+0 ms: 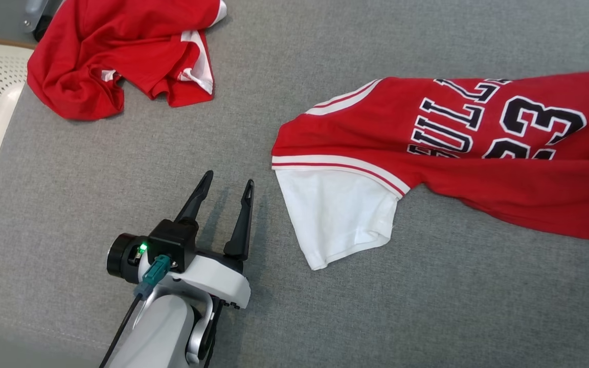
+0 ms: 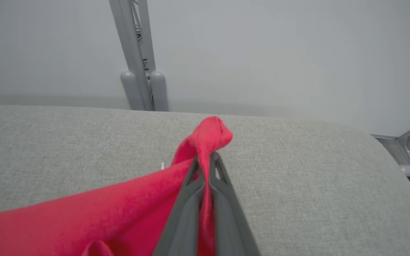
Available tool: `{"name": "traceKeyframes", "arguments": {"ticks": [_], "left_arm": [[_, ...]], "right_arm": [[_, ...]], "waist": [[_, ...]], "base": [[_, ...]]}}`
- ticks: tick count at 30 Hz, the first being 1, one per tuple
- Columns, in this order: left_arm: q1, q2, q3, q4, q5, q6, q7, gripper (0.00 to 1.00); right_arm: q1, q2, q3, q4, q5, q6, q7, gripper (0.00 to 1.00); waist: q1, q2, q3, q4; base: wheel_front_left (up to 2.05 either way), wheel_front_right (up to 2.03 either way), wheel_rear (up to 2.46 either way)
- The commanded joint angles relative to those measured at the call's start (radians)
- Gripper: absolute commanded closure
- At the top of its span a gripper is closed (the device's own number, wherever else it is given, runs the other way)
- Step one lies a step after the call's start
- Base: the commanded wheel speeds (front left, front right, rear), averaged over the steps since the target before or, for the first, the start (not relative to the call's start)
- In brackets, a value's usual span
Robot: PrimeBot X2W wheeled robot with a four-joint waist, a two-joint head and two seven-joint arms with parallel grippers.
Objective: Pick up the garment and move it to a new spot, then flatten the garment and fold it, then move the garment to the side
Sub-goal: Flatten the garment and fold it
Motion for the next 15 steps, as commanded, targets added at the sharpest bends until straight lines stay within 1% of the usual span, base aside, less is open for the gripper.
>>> {"name": "traceKeyframes", "arguments": {"ticks": [1,9,10,11,12,13,15], "left_arm": [[-0.013,0.001,0.005,-0.005,0.01,-0.005,-0.005,0.0],[-0.031,-0.006,0.006,-0.01,0.035,-0.017,-0.005,0.0],[-0.033,-0.007,0.007,-0.013,0.037,-0.02,-0.005,0.0],[-0.035,-0.007,0.008,-0.015,0.04,-0.021,-0.005,0.0],[-0.036,-0.009,0.008,-0.018,0.043,-0.023,-0.005,0.0],[-0.037,-0.009,0.008,-0.02,0.044,-0.024,-0.005,0.0],[-0.041,-0.009,0.011,-0.025,0.044,-0.023,-0.005,0.0]], "right_arm": [[-0.014,-0.007,-0.001,0.004,-0.012,0.0,-0.013,1.0],[-0.111,0.011,0.017,0.071,-0.103,0.0,-0.111,1.0],[-0.122,0.011,0.008,0.078,-0.113,0.0,-0.124,0.93],[-0.132,0.015,-0.005,0.086,-0.125,0.0,-0.134,0.59],[-0.141,0.024,-0.012,0.095,-0.136,0.0,-0.143,0.04],[-0.151,0.032,-0.018,0.102,-0.144,0.0,-0.155,0.0],[-0.169,0.043,-0.036,0.112,-0.154,0.0,-0.187,0.0]], "waist": [[0.0,0.0,0.012,0.006],[0.0,0.0,0.036,-0.001],[0.0,0.0,0.037,-0.003],[0.0,0.0,0.039,-0.005],[0.0,0.0,0.04,-0.007],[0.0,0.0,0.041,-0.01],[0.0,0.0,0.039,-0.017]], "base": [[0.0,0.0,0.0],[0.0,0.0,0.0],[0.0,0.0,0.0],[0.0,0.0,0.0],[0.0,0.0,0.0],[0.0,0.0,0.0],[0.0,0.0,0.0]]}}
